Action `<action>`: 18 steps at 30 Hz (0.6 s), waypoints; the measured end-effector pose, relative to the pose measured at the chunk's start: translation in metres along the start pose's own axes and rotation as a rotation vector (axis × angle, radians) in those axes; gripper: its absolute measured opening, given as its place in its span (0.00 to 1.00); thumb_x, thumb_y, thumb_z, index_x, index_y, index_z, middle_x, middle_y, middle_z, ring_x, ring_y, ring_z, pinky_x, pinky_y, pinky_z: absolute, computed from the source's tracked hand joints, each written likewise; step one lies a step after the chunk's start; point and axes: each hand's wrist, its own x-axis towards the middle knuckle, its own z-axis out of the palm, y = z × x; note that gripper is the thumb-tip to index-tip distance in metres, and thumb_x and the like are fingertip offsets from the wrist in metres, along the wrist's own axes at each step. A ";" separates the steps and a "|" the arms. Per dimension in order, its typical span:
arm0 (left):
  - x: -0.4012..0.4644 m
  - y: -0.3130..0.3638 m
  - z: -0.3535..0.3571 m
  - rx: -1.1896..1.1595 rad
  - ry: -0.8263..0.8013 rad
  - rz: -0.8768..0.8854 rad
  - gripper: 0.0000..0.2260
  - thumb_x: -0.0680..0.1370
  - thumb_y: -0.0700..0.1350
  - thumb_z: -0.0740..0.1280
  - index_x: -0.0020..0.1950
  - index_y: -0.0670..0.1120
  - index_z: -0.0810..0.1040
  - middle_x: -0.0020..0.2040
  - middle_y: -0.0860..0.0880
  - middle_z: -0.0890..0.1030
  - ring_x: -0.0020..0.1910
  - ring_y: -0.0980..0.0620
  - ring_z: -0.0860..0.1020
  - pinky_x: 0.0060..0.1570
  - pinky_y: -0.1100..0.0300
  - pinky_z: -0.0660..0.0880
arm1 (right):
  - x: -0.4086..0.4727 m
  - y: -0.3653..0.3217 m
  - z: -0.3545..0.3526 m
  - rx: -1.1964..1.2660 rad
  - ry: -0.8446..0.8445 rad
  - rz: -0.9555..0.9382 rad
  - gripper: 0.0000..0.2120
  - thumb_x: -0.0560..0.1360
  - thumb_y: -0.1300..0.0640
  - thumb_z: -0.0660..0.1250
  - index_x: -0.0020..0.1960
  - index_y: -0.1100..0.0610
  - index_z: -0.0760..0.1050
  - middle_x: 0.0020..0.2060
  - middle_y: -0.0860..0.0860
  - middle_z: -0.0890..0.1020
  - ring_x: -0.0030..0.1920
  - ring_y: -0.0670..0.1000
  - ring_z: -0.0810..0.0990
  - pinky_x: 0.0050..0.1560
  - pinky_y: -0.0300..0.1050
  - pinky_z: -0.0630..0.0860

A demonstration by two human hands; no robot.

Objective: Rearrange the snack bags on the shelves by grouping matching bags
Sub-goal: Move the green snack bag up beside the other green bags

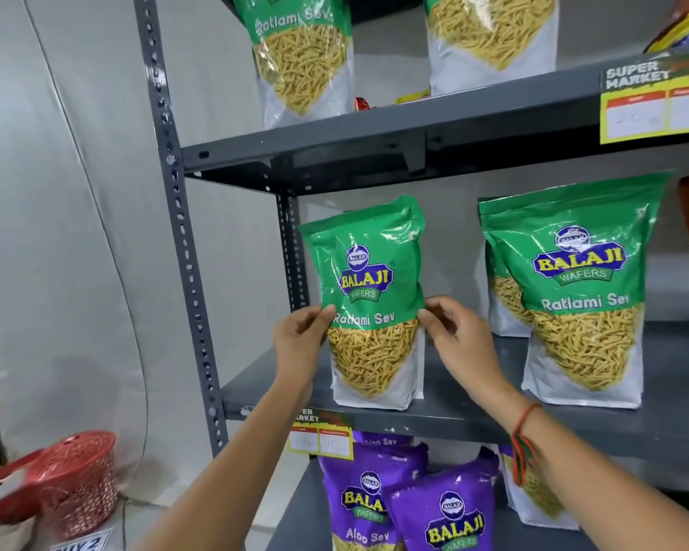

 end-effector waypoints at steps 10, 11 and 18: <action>-0.022 -0.025 -0.016 0.538 -0.426 -0.225 0.46 0.56 0.57 0.83 0.69 0.52 0.66 0.61 0.52 0.79 0.60 0.50 0.77 0.66 0.49 0.73 | -0.025 0.020 -0.004 -0.060 -0.535 0.282 0.41 0.61 0.40 0.76 0.69 0.44 0.62 0.62 0.42 0.77 0.62 0.45 0.75 0.62 0.42 0.70; -0.022 -0.026 -0.015 0.541 -0.423 -0.213 0.43 0.58 0.55 0.83 0.68 0.52 0.67 0.59 0.53 0.79 0.59 0.51 0.77 0.64 0.51 0.73 | -0.025 0.021 -0.002 -0.066 -0.530 0.273 0.38 0.62 0.43 0.76 0.68 0.44 0.65 0.61 0.43 0.78 0.62 0.45 0.76 0.62 0.42 0.71; -0.002 -0.030 -0.024 0.589 -0.401 -0.244 0.50 0.47 0.62 0.83 0.67 0.54 0.69 0.61 0.53 0.79 0.61 0.50 0.77 0.66 0.47 0.73 | -0.016 0.030 0.023 -0.030 -0.504 0.267 0.34 0.62 0.47 0.77 0.65 0.45 0.68 0.61 0.45 0.79 0.59 0.46 0.78 0.62 0.47 0.75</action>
